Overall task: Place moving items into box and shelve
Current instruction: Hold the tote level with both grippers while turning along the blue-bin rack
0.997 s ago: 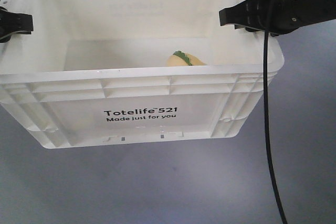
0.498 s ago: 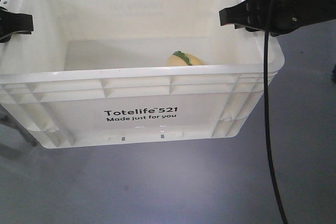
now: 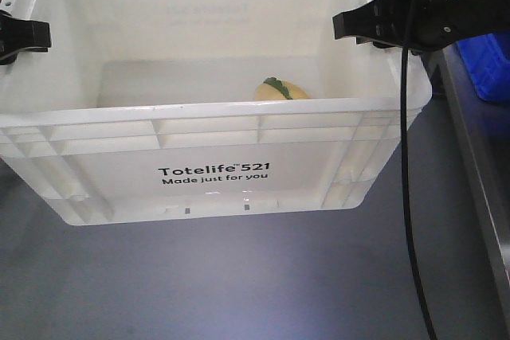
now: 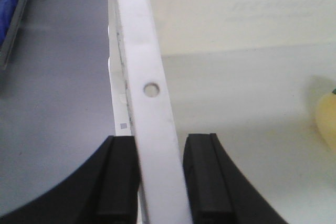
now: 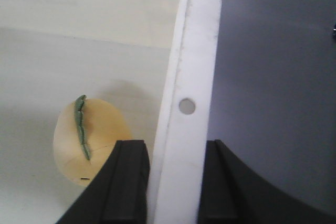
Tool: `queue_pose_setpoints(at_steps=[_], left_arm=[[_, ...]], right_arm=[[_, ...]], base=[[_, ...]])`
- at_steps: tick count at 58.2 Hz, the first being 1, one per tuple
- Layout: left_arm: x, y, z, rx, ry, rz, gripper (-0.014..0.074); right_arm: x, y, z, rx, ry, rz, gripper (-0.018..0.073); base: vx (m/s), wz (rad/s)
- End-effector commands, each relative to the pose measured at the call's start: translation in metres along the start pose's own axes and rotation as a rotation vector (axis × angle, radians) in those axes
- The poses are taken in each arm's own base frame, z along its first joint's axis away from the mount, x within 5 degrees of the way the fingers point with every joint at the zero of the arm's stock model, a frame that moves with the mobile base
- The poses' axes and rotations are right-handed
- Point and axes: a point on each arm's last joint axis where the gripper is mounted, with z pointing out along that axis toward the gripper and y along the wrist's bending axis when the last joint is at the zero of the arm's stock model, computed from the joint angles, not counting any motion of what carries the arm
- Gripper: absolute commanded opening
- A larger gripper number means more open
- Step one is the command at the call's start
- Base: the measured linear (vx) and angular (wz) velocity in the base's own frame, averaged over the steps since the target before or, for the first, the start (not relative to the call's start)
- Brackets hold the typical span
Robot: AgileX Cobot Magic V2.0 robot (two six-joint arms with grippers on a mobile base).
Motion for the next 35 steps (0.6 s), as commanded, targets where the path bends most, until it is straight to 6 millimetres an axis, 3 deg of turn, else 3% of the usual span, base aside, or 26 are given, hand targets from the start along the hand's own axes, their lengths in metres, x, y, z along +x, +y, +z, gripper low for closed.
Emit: queue_pose_setpoints(at_steps=[1, 17, 35], left_arm=[[-0.0260, -0.0034, -0.0238, 0.011, -0.242, 0.049, 0.0056], [-0.0260, -0.0034, -0.0238, 0.011, -0.242, 0.049, 0.0056], [-0.0260, -0.0034, -0.0238, 0.011, -0.242, 0.049, 0.0056]], right_arm=[[-0.0244, -0.0069, -0.0300, 0.019, -0.222, -0.043, 0.0110], [-0.0244, -0.0069, -0.0300, 0.019, -0.222, -0.043, 0.0110], [-0.0244, -0.0067, -0.0291, 0.019, -0.221, -0.044, 0.0110]], base=[[0.15, -0.47], [0.16, -0.37], [0.19, -0.16]])
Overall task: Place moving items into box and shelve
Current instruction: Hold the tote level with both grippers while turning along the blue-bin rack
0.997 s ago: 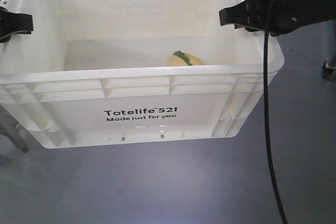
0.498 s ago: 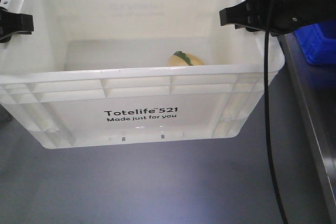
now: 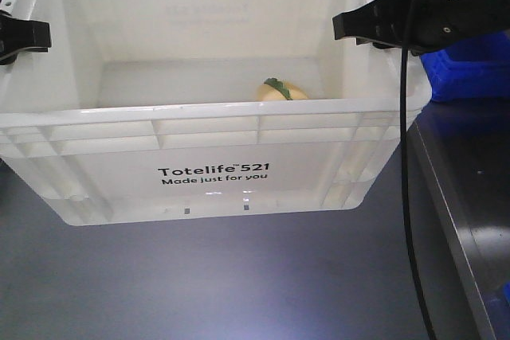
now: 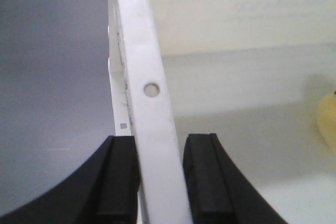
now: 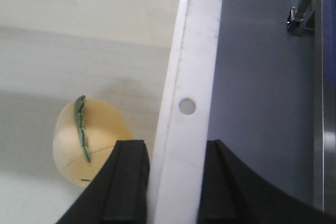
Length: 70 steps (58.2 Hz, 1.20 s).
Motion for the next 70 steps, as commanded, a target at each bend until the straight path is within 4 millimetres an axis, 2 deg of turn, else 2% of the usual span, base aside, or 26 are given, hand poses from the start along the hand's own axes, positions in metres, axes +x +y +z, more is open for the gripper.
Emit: queue_pose_setpoints(at_steps=[1, 70], left_arm=[[-0.0260, -0.0034, -0.0238, 0.011, -0.241, 0.050, 0.0056], [-0.0260, -0.0034, -0.0239, 0.011, -0.241, 0.050, 0.0056]], right_arm=[[-0.0245, -0.0067, -0.0291, 0.018, -0.223, -0.044, 0.0110], [-0.0242, -0.0066, -0.0284, 0.019, -0.218, -0.043, 0.0110]], base=[[0.21, -0.07], [0.32, 0.00]])
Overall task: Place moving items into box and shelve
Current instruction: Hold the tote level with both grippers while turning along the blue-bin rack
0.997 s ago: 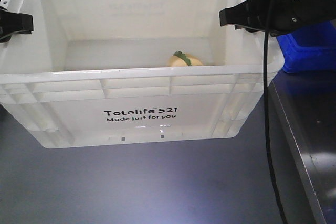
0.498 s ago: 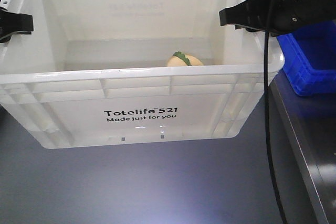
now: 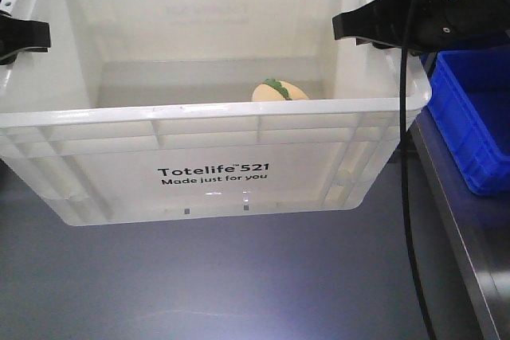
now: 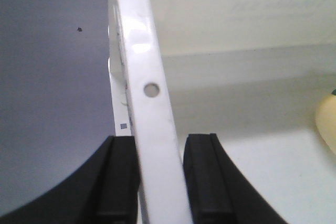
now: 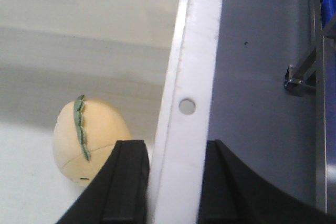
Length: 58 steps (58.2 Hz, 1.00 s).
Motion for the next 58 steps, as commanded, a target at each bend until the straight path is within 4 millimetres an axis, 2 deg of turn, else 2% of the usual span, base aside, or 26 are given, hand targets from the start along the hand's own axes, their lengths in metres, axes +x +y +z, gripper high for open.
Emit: queue_pose_setpoints(at_steps=[1, 58], left_arm=[[-0.0260, -0.0034, -0.0239, 0.011, -0.243, 0.050, 0.0056], [-0.0260, -0.0034, -0.0239, 0.011, -0.243, 0.050, 0.0056]], right_arm=[[-0.0242, -0.0067, -0.0283, 0.019, -0.217, -0.043, 0.0110], [-0.0242, -0.0067, -0.0287, 0.019, -0.218, -0.043, 0.0110]], base=[[0.40, -0.02], [0.41, -0.01]])
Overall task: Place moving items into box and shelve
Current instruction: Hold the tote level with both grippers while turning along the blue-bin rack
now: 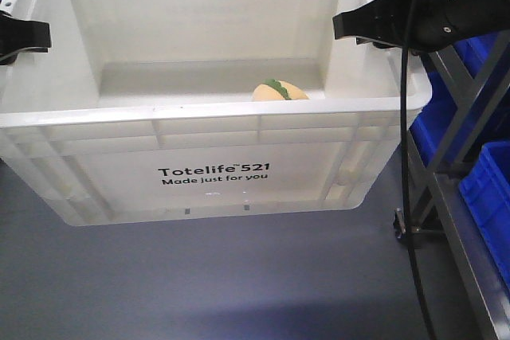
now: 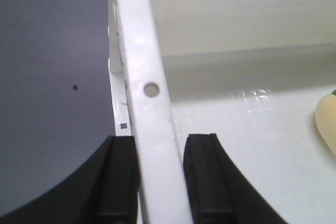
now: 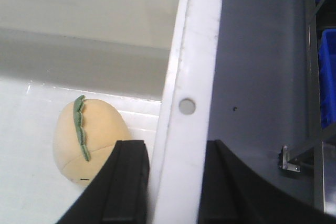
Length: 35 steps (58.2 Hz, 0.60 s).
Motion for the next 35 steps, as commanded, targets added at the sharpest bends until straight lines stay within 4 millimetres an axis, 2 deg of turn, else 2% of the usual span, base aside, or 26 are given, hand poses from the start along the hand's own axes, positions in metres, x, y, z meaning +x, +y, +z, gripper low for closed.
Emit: queue_pose_setpoints(at_steps=[1, 35], left_arm=[[-0.0261, -0.0034, -0.0239, 0.011, -0.243, 0.050, 0.0056], [-0.0261, -0.0034, -0.0239, 0.011, -0.243, 0.050, 0.0056]], right_arm=[[-0.0242, -0.0067, -0.0287, 0.019, -0.218, -0.044, 0.0110], [-0.0239, -0.0068, -0.0286, 0.020, -0.214, -0.044, 0.0110]], base=[[0.42, 0.00], [0.41, 0.00]])
